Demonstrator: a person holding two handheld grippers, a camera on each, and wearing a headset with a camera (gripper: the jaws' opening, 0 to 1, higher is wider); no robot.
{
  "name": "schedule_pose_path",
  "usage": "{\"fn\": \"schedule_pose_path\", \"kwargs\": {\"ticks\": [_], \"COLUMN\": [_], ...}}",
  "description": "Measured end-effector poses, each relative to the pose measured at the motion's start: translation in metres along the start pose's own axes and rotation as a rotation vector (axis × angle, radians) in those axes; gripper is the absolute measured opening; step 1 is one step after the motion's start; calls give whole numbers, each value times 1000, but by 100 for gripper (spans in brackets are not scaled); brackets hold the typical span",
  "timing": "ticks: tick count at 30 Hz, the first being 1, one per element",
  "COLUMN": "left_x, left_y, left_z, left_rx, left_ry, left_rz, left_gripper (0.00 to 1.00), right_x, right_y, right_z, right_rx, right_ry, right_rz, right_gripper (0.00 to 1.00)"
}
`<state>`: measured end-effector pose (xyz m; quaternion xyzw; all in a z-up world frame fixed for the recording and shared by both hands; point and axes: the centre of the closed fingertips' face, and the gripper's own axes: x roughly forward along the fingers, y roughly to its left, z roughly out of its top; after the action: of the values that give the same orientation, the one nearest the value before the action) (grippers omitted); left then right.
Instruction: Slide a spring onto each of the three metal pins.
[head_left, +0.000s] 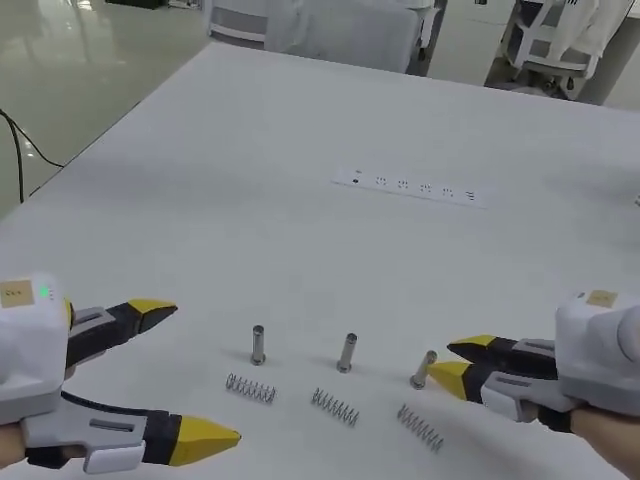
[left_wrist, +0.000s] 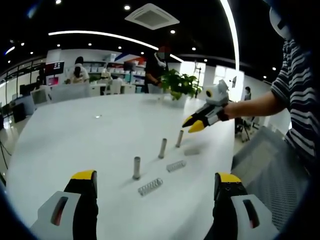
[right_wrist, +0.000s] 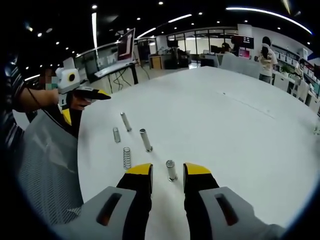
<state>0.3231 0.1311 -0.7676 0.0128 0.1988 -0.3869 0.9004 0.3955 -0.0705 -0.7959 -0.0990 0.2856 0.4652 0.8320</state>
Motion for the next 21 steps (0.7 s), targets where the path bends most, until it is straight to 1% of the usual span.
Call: {"fn": "schedule_pose_path", "kwargs": {"ticks": [7, 13, 21], "left_x": [1, 0, -1], "left_y": [-1, -4, -2], "left_z": [0, 3, 0], "left_rx": [-1, 8, 2], "left_ry": [2, -3, -1], "left_rz": [-3, -9, -2], "left_gripper": [94, 94, 94], "right_x": [-4, -5, -7], "right_y": [2, 11, 17], "right_z": [-5, -11, -20], "right_rx": [-6, -20, -21], "right_ry": [16, 29, 44], "right_rz": [4, 21, 34], "right_gripper": [22, 22, 22]}}
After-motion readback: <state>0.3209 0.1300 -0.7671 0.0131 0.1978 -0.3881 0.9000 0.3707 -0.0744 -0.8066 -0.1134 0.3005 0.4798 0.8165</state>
